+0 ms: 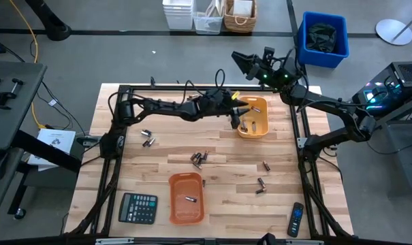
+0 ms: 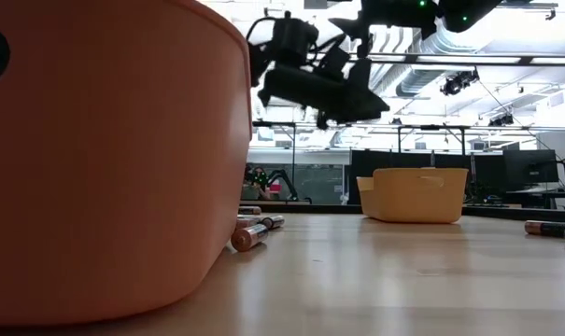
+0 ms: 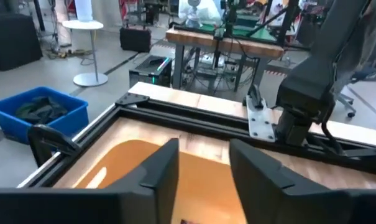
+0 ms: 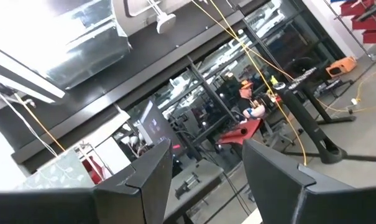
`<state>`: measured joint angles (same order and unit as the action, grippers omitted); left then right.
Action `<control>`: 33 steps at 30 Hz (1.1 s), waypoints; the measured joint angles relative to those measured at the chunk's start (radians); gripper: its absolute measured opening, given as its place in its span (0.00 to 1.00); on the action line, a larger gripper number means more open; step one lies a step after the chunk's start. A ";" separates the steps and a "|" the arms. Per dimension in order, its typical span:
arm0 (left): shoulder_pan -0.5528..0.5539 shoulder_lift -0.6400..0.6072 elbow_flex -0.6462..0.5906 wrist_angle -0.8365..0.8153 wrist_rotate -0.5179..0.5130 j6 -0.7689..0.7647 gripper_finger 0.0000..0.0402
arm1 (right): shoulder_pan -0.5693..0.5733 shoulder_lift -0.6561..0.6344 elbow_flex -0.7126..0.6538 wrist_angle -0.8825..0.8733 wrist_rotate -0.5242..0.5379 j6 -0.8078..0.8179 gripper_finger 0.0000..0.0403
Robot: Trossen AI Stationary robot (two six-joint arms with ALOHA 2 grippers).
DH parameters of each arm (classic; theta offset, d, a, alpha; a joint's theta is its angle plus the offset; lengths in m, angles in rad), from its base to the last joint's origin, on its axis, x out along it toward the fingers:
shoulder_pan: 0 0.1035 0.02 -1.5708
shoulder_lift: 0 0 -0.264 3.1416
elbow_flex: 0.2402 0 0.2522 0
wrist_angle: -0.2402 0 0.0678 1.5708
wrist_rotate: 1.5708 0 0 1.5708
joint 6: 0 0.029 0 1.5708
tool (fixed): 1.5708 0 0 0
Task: Sort batteries
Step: Put the silver battery into the yellow bin
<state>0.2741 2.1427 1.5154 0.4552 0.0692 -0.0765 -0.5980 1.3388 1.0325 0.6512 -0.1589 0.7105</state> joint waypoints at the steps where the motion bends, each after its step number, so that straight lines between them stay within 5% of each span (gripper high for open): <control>1: 0.002 -0.014 0.003 -0.025 0.000 0.000 0.38 | 0.000 0.000 0.000 0.005 0.000 -0.001 0.47; 10: 0.053 -0.301 -0.056 -0.700 0.129 0.037 0.47 | 0.000 0.000 0.000 0.015 -0.075 -0.003 0.47; 17: 0.002 -0.734 -0.481 -0.753 0.016 -0.103 0.41 | 0.000 0.000 0.000 -0.013 -0.135 -0.003 0.47; 22: -0.068 -0.975 -0.677 -1.054 -0.066 -0.362 0.39 | 0.000 0.000 0.000 -0.056 -0.145 -0.003 0.47; 25: -0.063 -0.999 -0.718 -1.269 -0.132 -0.583 0.39 | 0.000 0.000 0.000 -0.079 -0.145 -0.020 0.47; 33: 0.005 -0.837 -0.747 -1.469 -0.121 -0.615 0.39 | 0.000 0.000 0.000 -0.094 -0.140 -0.028 0.47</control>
<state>0.2787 1.3062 0.7681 -1.0143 -0.0519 -0.6914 -0.5976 1.3392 1.0325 0.5568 -0.2989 0.6823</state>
